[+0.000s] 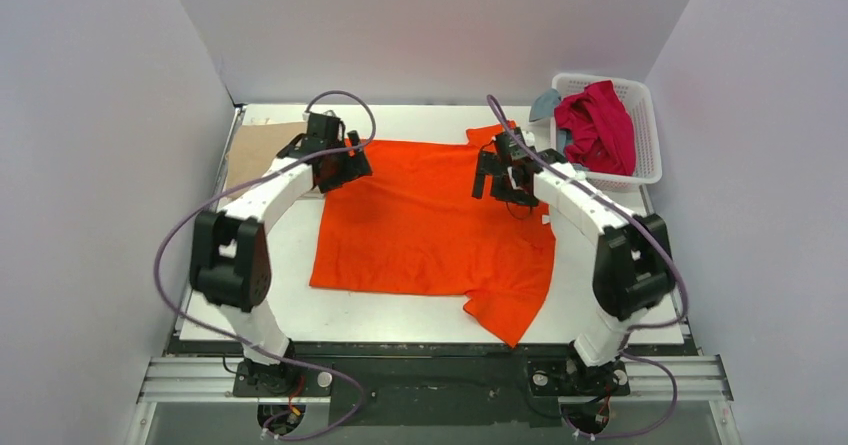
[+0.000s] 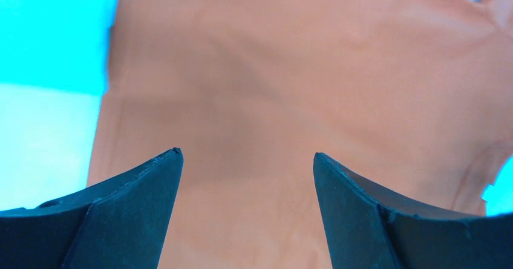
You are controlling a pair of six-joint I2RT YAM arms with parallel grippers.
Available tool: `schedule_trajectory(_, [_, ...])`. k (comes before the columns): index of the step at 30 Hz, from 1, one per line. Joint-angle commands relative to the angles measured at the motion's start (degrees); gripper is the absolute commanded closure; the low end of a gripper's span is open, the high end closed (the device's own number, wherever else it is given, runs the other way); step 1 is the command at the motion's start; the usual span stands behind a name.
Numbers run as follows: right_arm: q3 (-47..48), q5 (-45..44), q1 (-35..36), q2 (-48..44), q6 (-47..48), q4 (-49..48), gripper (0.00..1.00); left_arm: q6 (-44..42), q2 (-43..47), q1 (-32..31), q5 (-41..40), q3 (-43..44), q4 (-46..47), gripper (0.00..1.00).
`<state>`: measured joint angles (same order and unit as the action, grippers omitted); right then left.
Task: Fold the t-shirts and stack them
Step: Flatten out the tshirt, then grab the side of the flattened tshirt closest away from the robot with both arms
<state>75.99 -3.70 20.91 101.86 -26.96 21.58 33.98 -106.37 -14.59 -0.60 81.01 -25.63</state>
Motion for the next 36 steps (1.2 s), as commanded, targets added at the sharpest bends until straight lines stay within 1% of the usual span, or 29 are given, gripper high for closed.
schedule_trajectory(1, [-8.08,-2.70,5.83,-11.77,-1.46,3.42,0.01,3.47,21.08,-0.31,-6.63,-10.80,-3.09,0.11])
schedule_trajectory(2, [-9.69,-3.37,6.83,-15.03,-1.93,3.23,0.01,4.52,23.73,-0.45,-7.63,-15.71,-3.58,0.11])
schedule_trajectory(3, [-13.05,-3.96,8.79,-16.70,-3.11,3.17,0.01,7.18,29.06,-0.58,-9.98,-18.09,-5.16,0.11])
schedule_trajectory(4, [-14.68,-5.24,9.89,-20.02,-3.72,3.19,0.01,8.71,31.46,-0.72,-11.41,-22.57,-6.20,0.11])
schedule_trajectory(5, [-18.16,-5.74,12.13,-22.56,-5.01,3.29,0.01,12.40,36.42,-0.80,-14.49,-24.76,-8.76,0.11])
schedule_trajectory(6, [-19.83,-6.61,13.28,-24.98,-5.77,3.33,0.01,14.08,38.96,-0.90,-15.86,-29.40,-9.98,0.11])
schedule_trajectory(7, [-23.25,-7.00,15.41,-26.37,-7.28,3.31,0.01,16.62,43.53,-0.93,-17.29,-31.91,-11.58,0.10])
schedule_trajectory(9, [-28.15,-7.02,18.16,-30.61,-9.87,3.39,0.00,19.10,49.74,-0.73,-18.79,-40.37,-13.30,0.10])
schedule_trajectory(11, [-32.86,-7.05,20.22,-34.78,-12.53,3.30,0.00,20.79,54.22,-0.35,-19.26,-44.90,-14.66,0.10])
schedule_trajectory(13, [-36.96,-6.93,21.69,-38.10,-14.86,3.05,0.00,21.64,56.90,-0.13,-17.70,-48.19,-14.06,0.10])
schedule_trajectory(16, [-41.45,-6.24,22.98,-41.70,-17.42,2.61,0.00,23.57,57.71,0.10,-15.18,-52.13,-10.36,0.11])
schedule_trajectory(21, [-43.08,-6.67,23.82,-43.85,-18.46,3.10,0.00,25.46,54.51,1.36,-13.60,-56.27,-4.30,0.21])
schedule_trajectory(22, [-42.95,-6.84,23.89,-43.81,-18.41,3.24,0.00,25.93,53.26,1.60,-12.44,-56.60,-2.53,0.27])
schedule_trajectory(23, [-42.90,-7.08,23.99,-43.73,-18.36,3.58,0.00,26.21,52.61,1.92,-11.85,-57.13,-1.64,0.30])
schedule_trajectory(24, [-42.75,-7.23,24.02,-43.62,-18.32,3.79,0.00,26.90,51.22,2.01,-10.99,-57.34,-0.50,0.37])
schedule_trajectory(26, [-42.44,-7.55,24.20,-43.19,-18.23,4.27,0.00,27.48,49.28,2.10,-10.34,-57.97,0.58,0.45])
schedule_trajectory(28, [-42.42,-7.81,24.34,-42.85,-18.22,4.41,0.00,28.02,47.92,2.11,-9.97,-58.63,1.24,0.50])
schedule_trajectory(29, [-42.41,-7.90,24.39,-42.62,-18.17,4.56,0.00,28.22,47.66,2.11,-9.92,-59.14,1.52,0.51])
schedule_trajectory(31, [-42.41,-7.94,24.46,-42.41,-18.15,4.76,0.00,28.77,47.27,2.07,-9.46,-60.00,2.64,0.58])
schedule_trajectory(33, [-42.35,-7.95,24.63,-42.40,-17.88,5.32,0.00,29.06,47.29,2.05,-9.31,-60.46,3.53,0.68])
schedule_trajectory(34, [-42.29,-7.93,24.84,-42.43,-17.83,5.62,0.01,29.11,47.52,2.05,-9.48,-60.40,3.41,0.81])
schedule_trajectory(35, [-42.07,-7.96,25.20,-42.51,-17.63,6.42,0.01,29.08,47.68,2.08,-9.67,-60.29,2.94,0.87])
schedule_trajectory(36, [-41.89,-7.98,25.53,-42.57,-17.44,6.88,0.01,28.94,48.08,2.10,-10.21,-59.99,2.55,0.98])
